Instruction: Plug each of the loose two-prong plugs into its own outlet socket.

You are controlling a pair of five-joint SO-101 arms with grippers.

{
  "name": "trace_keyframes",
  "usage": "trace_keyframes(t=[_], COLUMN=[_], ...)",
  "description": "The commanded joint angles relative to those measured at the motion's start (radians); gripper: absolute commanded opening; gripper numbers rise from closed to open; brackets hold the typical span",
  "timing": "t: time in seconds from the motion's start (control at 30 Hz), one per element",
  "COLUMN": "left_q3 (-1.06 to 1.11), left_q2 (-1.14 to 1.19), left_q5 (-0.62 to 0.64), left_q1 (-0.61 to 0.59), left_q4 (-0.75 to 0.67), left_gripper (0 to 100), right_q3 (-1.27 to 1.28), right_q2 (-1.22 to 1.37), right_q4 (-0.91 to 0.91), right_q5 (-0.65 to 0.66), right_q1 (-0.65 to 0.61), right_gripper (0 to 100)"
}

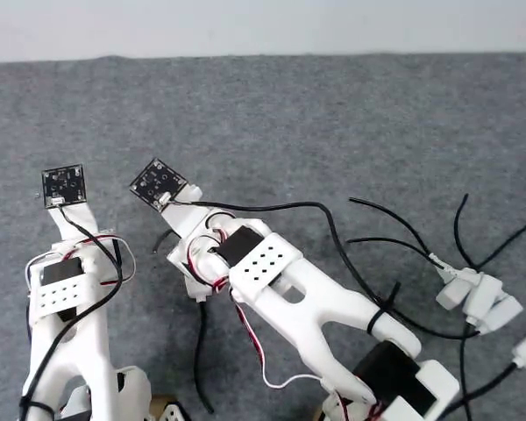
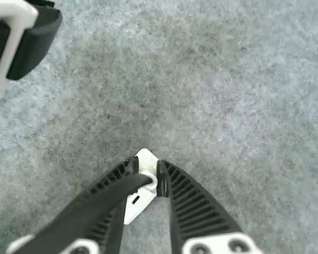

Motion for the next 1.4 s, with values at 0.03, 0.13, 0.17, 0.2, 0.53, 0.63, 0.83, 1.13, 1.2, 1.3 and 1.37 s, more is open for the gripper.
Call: trace_keyframes(t=[0.03, 0.13, 0.17, 0.2, 0.53, 0.63, 0.83, 1.13, 1.2, 1.3, 1.37], left_q3=[-0.048, -0.048, -0.048, -0.048, -0.048, -0.048, -0.048, -0.048, -0.048, -0.048, -0.048], left_q2=[-0.02, -0.02, -0.02, -0.02, -0.02, -0.02, -0.02, -0.02, -0.02, -0.02, -0.02], left_q5=[0.008, 0.008, 0.008, 0.008, 0.008, 0.008, 0.008, 0.008, 0.008, 0.008, 0.008], left_q1=[-0.008, -0.008, -0.008, -0.008, -0.008, -0.008, -0.008, -0.008, -0.008, -0.008, -0.008], left_q4=[-0.025, -0.025, -0.025, -0.025, -0.025, -0.025, -0.025, -0.025, -0.025, -0.025, -0.025], left_gripper=[1, 1, 1, 1, 1, 1, 1, 1, 1, 1, 1], right_q3=[-0.014, -0.015, -0.014, -0.012, 0.014, 0.032, 0.044, 0.041, 0.043, 0.048, 0.049], right_q2=[-0.001, 0.008, 0.008, 0.008, 0.01, 0.012, 0.004, -0.001, -0.001, -0.001, -0.001], right_q4=[-0.035, -0.035, -0.033, -0.03, -0.028, -0.041, -0.059, -0.064, -0.061, -0.059, -0.059], right_q5=[0.037, 0.04, 0.04, 0.04, 0.04, 0.04, 0.031, 0.008, -0.005, -0.008, -0.009], right_q1=[0.012, 0.013, 0.013, 0.013, 0.028, 0.028, 0.025, -0.001, -0.007, -0.005, -0.004], right_gripper=[0.8, 0.8, 0.8, 0.8, 0.8, 0.8, 0.8, 0.8, 0.8, 0.8, 0.8])
